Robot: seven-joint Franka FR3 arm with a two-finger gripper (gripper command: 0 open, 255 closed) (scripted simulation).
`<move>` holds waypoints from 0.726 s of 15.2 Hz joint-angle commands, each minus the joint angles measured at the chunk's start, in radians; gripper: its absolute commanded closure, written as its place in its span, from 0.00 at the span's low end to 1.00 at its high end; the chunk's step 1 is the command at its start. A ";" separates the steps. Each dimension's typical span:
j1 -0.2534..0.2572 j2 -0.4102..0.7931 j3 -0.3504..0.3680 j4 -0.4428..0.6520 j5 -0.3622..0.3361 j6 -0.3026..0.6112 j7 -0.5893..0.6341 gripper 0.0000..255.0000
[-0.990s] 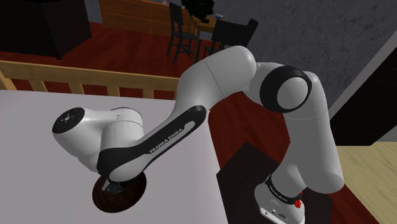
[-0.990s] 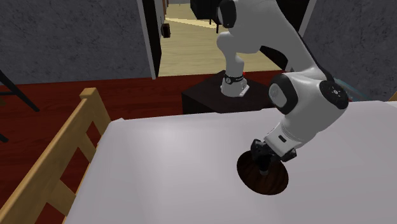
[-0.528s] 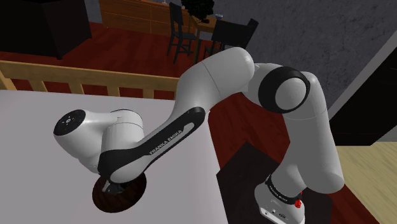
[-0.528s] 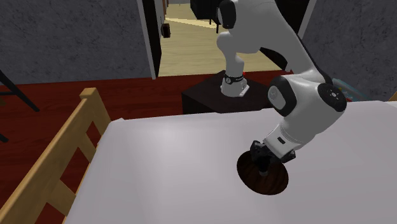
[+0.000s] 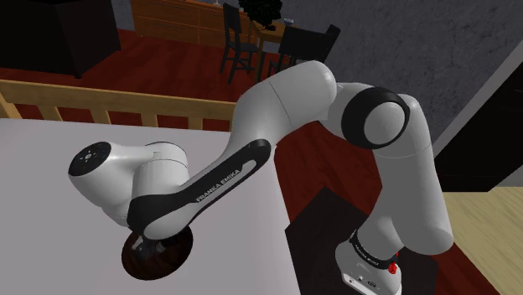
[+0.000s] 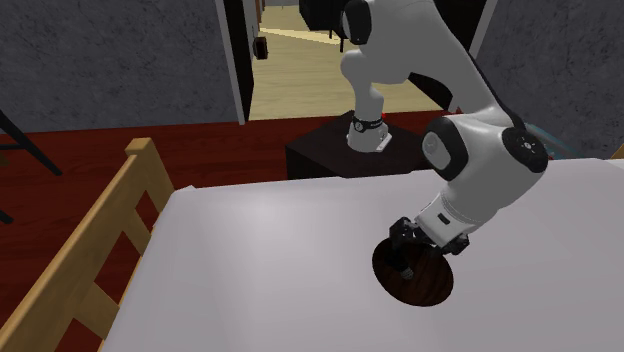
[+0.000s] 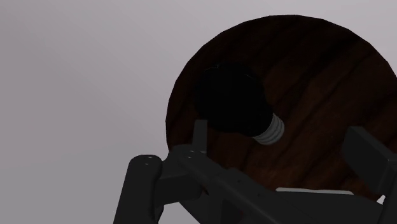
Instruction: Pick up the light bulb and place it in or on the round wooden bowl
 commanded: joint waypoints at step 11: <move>0.013 -0.027 0.016 0.072 0.025 -0.094 -0.017 0.00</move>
